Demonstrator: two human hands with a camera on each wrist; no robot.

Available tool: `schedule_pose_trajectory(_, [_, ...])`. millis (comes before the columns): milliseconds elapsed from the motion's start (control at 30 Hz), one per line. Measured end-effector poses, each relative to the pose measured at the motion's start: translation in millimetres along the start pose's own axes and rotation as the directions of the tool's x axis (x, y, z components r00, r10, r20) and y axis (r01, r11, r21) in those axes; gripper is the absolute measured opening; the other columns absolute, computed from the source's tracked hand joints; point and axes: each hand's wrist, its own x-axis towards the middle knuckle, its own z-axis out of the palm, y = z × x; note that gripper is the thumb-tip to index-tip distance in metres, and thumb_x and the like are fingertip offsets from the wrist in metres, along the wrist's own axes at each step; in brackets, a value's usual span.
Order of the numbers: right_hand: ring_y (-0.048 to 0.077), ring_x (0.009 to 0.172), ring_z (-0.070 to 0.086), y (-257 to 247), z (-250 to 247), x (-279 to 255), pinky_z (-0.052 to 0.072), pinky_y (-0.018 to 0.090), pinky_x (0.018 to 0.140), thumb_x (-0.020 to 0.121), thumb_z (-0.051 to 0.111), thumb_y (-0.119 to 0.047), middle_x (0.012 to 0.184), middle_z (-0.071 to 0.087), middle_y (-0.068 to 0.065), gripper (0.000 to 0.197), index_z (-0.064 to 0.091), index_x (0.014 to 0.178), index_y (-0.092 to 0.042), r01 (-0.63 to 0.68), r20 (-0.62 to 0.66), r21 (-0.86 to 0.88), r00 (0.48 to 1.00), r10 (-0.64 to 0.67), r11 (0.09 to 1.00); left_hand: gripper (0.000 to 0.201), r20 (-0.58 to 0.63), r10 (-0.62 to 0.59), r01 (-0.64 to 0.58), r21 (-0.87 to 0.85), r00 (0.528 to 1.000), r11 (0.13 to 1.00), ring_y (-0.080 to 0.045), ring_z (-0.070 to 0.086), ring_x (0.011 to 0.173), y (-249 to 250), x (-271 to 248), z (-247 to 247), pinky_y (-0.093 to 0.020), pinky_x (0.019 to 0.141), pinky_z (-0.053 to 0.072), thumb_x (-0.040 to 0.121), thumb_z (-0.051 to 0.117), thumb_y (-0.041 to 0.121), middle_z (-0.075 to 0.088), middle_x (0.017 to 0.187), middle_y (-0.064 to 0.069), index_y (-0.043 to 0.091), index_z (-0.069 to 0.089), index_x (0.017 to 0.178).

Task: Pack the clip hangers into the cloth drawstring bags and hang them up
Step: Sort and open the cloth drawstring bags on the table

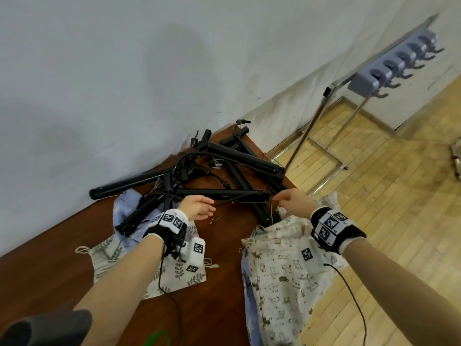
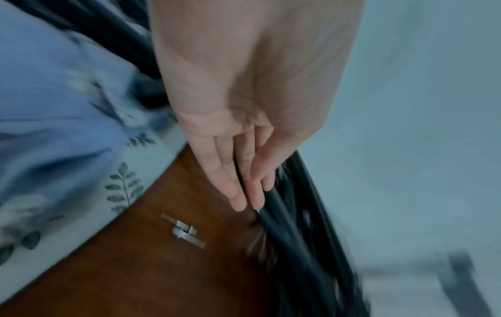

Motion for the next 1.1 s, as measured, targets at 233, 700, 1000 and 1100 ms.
schedule_pose_trajectory(233, [0.014, 0.082, 0.066, -74.5, 93.6, 19.3, 0.054, 0.029, 0.077, 0.088, 0.064, -0.018, 0.085, 0.07, -0.006, 0.009, 0.07, 0.091, -0.024, 0.19, -0.067, 0.226, 0.982, -0.179, 0.955, 0.021, -0.111, 0.046, -0.054, -0.064, 0.993, 0.997, -0.016, 0.064, 0.057, -54.3, -37.3, -91.6, -0.025, 0.058, 0.049, 0.088, 0.053, -0.011, 0.068, 0.068, -0.008, 0.005, 0.065, 0.084])
schedule_pose_trajectory(700, [0.034, 0.093, 0.059, -95.4, 197.8, 47.5, 0.047, 0.038, 0.07, 0.095, 0.048, -0.005, 0.12, 0.046, 0.013, 0.035, 0.043, 0.128, -0.018, 0.267, -0.009, -0.326, 0.958, -0.285, 0.907, 0.036, -0.415, 0.133, 0.117, 0.524, 0.9, 0.843, -0.033, 0.056, 0.108, -148.8, -41.3, -138.0, -0.037, 0.089, 0.048, 0.08, 0.064, 0.009, 0.056, 0.118, -0.014, 0.014, 0.057, 0.115])
schedule_pose_trajectory(1000, [0.029, 0.091, 0.062, -91.1, 199.1, 51.8, 0.049, 0.037, 0.068, 0.099, 0.049, -0.019, 0.111, 0.055, 0.009, 0.019, 0.056, 0.114, -0.009, 0.318, -0.013, -0.459, 0.931, -0.365, 0.829, 0.111, -0.258, 0.118, 0.194, 0.901, 0.959, 0.387, -0.039, 0.018, 0.139, -158.2, -44.0, -101.4, -0.051, 0.108, 0.026, 0.065, 0.079, 0.053, 0.014, 0.149, -0.019, 0.042, 0.007, 0.148])
schedule_pose_trajectory(1100, [0.027, 0.068, 0.064, -90.7, 196.6, 48.4, 0.049, 0.035, 0.044, 0.082, 0.074, -0.014, 0.088, 0.06, 0.01, 0.018, 0.064, 0.095, -0.007, 0.349, -0.009, -0.546, 0.907, -0.422, 0.762, 0.104, -0.235, 0.199, 0.177, 0.946, 0.952, 0.272, -0.036, 0.032, 0.129, -162.8, -46.2, -95.2, -0.047, 0.101, 0.031, 0.07, 0.073, 0.053, 0.026, 0.14, -0.016, 0.035, 0.008, 0.149])
